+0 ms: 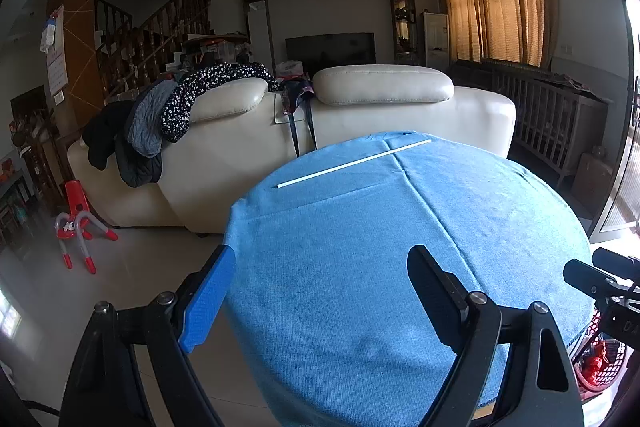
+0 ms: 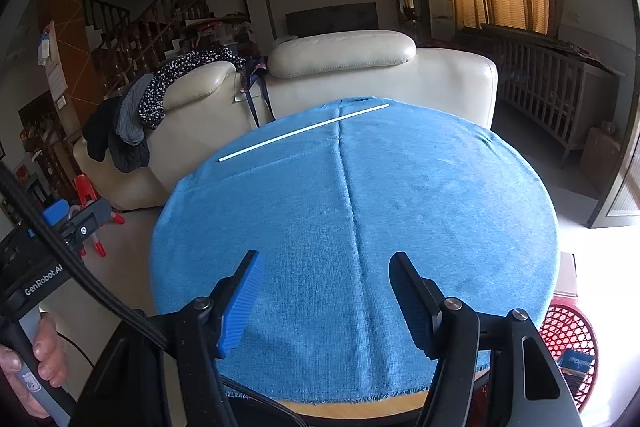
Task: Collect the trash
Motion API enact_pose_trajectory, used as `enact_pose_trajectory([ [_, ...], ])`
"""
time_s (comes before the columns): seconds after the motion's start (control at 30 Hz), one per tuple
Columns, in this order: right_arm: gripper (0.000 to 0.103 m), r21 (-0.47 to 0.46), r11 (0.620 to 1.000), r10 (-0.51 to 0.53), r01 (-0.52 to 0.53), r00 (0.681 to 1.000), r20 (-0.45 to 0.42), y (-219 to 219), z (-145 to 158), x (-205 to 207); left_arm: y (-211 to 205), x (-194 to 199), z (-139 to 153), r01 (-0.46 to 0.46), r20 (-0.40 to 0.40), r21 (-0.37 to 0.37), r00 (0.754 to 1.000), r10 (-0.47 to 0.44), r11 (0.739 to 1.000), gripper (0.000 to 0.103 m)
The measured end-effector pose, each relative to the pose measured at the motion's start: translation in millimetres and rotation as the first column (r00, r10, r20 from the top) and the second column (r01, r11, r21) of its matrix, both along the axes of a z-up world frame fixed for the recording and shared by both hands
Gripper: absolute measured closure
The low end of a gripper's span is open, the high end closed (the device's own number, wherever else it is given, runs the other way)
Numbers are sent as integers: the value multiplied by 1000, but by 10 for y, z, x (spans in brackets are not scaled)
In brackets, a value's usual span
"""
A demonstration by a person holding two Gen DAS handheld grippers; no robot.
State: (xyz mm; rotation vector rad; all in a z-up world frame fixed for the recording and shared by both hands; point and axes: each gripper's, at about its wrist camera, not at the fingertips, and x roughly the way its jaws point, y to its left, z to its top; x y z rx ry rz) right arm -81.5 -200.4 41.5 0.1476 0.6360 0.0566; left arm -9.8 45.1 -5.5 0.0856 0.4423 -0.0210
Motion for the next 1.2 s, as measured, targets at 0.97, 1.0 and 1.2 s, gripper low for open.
enact_pose_trajectory([
  [0.97, 34, -34, 999, -6, 6, 1000, -14, 81, -8, 91, 61, 56, -64, 3, -7, -16, 1000, -3, 1000, 15],
  [1.0, 34, -33, 999, -8, 7, 1000, -15, 72, -8, 96, 59, 58, -68, 4, -8, -15, 1000, -4, 1000, 15],
  [1.2, 34, -32, 999, -19, 18, 1000, -20, 36, -2, 166, 54, 113, -71, 6, -13, -17, 1000, -7, 1000, 15],
])
